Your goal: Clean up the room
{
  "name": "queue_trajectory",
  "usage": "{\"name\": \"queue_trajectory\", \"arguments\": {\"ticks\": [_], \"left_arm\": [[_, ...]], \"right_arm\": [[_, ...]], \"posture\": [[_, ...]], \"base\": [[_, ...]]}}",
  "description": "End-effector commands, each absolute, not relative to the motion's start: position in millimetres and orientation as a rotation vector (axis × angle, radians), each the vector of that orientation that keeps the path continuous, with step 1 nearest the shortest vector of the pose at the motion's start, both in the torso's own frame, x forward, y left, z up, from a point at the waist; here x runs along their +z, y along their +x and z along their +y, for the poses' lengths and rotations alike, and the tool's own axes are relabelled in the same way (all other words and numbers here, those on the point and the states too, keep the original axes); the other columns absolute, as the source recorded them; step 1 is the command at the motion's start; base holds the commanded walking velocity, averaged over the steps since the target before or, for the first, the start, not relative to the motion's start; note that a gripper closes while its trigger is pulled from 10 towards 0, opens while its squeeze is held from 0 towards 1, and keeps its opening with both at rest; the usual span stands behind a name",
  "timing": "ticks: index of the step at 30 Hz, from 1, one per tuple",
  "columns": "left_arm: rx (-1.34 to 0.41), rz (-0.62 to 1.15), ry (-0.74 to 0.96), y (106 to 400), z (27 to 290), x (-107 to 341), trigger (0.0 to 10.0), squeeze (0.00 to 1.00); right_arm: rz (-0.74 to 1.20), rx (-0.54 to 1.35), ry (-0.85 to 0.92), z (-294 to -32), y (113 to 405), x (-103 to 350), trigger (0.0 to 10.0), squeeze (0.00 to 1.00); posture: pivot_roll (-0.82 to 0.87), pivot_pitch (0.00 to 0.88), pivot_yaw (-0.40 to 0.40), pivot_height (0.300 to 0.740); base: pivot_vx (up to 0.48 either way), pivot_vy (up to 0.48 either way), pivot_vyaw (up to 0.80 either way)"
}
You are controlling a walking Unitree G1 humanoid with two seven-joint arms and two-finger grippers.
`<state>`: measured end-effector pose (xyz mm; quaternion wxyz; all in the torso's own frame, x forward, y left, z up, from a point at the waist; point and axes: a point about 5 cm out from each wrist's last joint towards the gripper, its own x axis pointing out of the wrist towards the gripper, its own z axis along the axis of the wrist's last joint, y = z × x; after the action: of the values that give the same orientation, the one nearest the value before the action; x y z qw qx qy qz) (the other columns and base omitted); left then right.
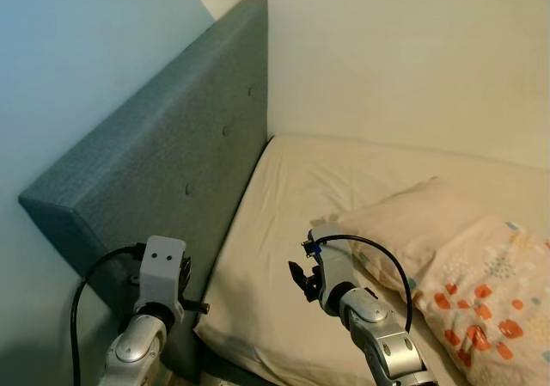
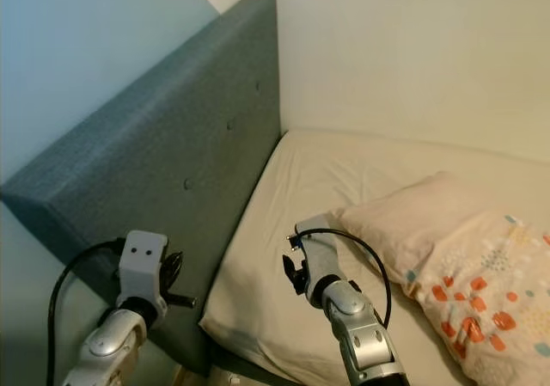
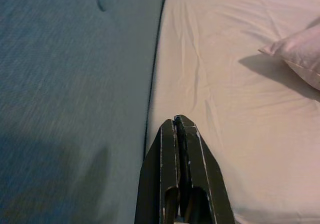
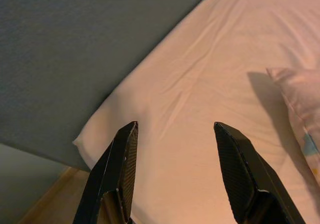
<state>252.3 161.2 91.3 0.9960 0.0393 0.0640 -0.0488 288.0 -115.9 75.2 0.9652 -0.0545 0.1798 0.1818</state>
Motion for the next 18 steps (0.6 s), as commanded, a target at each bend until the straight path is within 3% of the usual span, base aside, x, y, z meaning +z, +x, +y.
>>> {"name": "queue_trajectory", "arguments": {"ticks": [1, 6, 9, 18], "left_arm": [[-0.105, 0.16, 0.097, 250.1, 163.8, 86.0, 10.0, 0.0], [-0.117, 0.155, 0.092, 251.7, 162.7, 86.7, 10.0, 0.0], [-0.136, 0.15, 0.09, 253.0, 161.3, 88.0, 10.0, 0.0], [-0.147, 0.145, 0.095, 252.7, 160.5, 88.7, 10.0, 0.0]], "right_arm": [[0.382, 0.346, -0.086, -118.9, 285.6, 70.4, 10.0, 0.0], [0.385, 0.327, -0.078, -120.3, 285.2, 70.5, 10.0, 0.0], [0.387, 0.322, -0.069, -121.0, 285.1, 70.6, 10.0, 0.0], [0.385, 0.318, -0.068, -122.4, 285.2, 70.8, 10.0, 0.0]], "posture": [[-0.02, 0.105, -0.007, 0.74], [-0.02, 0.107, -0.001, 0.74], [-0.02, 0.108, -0.002, 0.74], [-0.02, 0.116, -0.006, 0.74]], "base": [[0.0, 0.0, 0.0], [0.0, 0.0, 0.0], [0.0, 0.0, -0.77], [0.0, 0.0, 0.0]]}}
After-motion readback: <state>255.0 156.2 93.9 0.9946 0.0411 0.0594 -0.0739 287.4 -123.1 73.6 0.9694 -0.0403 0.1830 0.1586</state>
